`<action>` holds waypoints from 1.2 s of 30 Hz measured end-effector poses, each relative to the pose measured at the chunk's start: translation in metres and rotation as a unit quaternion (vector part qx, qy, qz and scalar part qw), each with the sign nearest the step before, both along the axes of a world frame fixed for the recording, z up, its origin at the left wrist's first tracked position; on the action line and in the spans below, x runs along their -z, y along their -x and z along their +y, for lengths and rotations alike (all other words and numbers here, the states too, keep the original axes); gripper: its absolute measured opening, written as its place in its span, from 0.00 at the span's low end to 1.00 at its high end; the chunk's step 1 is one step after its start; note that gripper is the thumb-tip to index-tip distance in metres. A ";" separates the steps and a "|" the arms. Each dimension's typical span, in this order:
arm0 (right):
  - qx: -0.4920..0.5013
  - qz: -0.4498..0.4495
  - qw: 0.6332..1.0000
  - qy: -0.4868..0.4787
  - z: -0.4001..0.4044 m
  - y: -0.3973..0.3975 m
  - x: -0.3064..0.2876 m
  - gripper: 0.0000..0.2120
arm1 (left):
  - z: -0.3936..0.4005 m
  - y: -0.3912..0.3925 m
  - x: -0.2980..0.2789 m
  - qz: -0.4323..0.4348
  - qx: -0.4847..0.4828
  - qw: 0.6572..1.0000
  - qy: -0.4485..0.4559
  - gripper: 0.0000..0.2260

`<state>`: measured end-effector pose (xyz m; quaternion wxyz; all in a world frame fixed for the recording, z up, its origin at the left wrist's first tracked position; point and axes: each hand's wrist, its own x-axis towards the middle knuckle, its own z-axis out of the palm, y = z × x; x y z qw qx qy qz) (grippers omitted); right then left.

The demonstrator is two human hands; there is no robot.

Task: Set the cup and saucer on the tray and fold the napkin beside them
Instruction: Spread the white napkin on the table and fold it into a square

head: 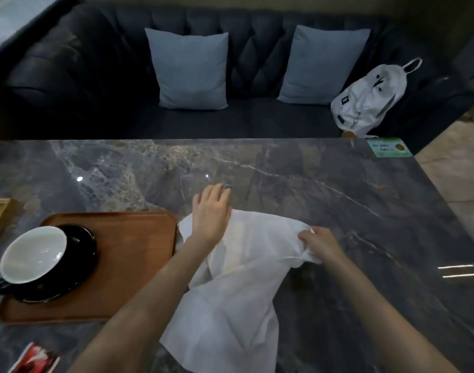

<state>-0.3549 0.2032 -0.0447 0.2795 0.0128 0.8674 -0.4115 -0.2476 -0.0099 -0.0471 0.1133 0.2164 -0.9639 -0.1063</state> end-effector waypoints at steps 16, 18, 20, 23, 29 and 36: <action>-0.221 0.213 0.930 -0.204 -0.006 0.022 0.024 0.13 | 0.059 -0.052 0.056 -0.265 0.036 0.954 -0.133 0.32; -0.237 0.210 0.922 -0.223 -0.009 0.030 0.020 0.12 | 0.056 -0.052 0.056 -0.264 0.031 0.954 -0.139 0.32; -0.221 0.180 0.940 -0.190 -0.011 0.038 0.015 0.13 | 0.052 -0.050 0.055 -0.264 0.032 0.952 -0.151 0.31; -0.059 0.053 0.997 0.010 -0.014 0.037 0.010 0.05 | 0.051 -0.049 0.054 -0.267 0.031 0.951 -0.151 0.30; 0.197 -0.129 0.928 0.290 -0.011 -0.008 0.021 0.17 | 0.067 -0.045 0.059 -0.260 -0.008 0.959 -0.112 0.39; 0.036 -0.023 0.996 0.081 -0.023 -0.088 0.025 0.21 | 0.095 -0.044 0.055 -0.218 -0.018 0.967 -0.134 0.41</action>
